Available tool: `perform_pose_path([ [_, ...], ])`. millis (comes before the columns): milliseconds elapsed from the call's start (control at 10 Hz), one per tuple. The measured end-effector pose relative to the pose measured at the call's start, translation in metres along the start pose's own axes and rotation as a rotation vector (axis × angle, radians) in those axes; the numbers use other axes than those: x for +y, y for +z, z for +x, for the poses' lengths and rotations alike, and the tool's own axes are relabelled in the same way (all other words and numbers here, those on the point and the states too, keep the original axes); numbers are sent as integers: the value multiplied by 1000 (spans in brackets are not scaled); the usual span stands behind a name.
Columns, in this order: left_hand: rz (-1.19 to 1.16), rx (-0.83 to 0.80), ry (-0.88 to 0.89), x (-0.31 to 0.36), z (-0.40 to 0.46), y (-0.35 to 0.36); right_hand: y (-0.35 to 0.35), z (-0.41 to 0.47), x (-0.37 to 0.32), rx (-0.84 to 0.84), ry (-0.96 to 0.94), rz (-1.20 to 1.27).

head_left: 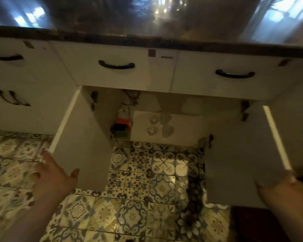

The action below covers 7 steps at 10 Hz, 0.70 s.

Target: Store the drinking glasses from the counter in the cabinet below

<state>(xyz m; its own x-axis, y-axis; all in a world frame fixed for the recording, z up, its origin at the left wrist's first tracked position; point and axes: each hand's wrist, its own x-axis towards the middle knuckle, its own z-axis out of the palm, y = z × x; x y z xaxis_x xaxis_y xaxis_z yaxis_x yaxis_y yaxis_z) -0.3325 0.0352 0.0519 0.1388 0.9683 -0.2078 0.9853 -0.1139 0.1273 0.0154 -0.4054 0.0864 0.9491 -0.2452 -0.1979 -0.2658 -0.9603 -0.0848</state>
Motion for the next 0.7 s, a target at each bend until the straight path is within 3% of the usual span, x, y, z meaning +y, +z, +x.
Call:
perform_pose_path([
  [100,-108,-13,-14,41,-33,10,-13,-29,-37,-48,-8,51],
  [300,-278,-167,151,123,-85,17,6,-61,-89,-222,-96,146],
  [400,-367,-263,308,156,-94,21,10,-73,-116,-317,-232,277],
  [500,-316,-328,547,179,-97,23,6,-84,-138,-424,-378,324],
  [600,-238,-332,727,193,-100,25,1,-94,-154,-466,-641,310],
  [700,-204,-347,755,198,-100,23,-6,-101,-164,-450,-809,324],
])
